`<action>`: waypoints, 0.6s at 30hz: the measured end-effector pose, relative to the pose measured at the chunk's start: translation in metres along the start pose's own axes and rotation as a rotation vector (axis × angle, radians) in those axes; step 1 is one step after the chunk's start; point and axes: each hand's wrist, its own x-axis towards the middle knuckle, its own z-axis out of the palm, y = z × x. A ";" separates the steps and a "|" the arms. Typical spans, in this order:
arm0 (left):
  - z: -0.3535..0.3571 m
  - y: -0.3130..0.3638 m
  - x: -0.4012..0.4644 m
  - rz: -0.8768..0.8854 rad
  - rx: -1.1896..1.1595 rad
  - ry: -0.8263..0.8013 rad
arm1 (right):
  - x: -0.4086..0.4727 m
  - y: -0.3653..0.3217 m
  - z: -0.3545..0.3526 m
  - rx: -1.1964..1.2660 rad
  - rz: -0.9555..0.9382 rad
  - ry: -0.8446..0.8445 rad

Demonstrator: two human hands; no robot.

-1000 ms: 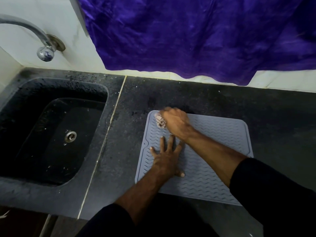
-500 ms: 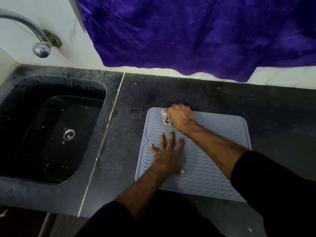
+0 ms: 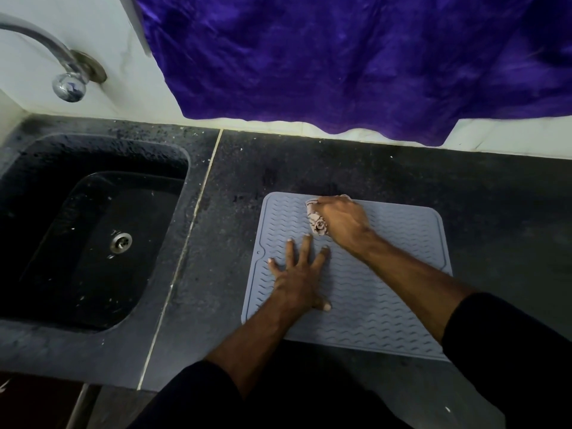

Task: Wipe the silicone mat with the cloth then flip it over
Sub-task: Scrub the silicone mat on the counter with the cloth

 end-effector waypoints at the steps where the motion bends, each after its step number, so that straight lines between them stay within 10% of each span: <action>1: 0.000 0.000 0.000 0.001 0.000 0.002 | 0.000 -0.002 -0.002 0.014 0.013 0.012; 18: 0.001 -0.002 0.001 0.010 0.000 0.014 | -0.029 0.016 0.008 0.177 0.167 0.048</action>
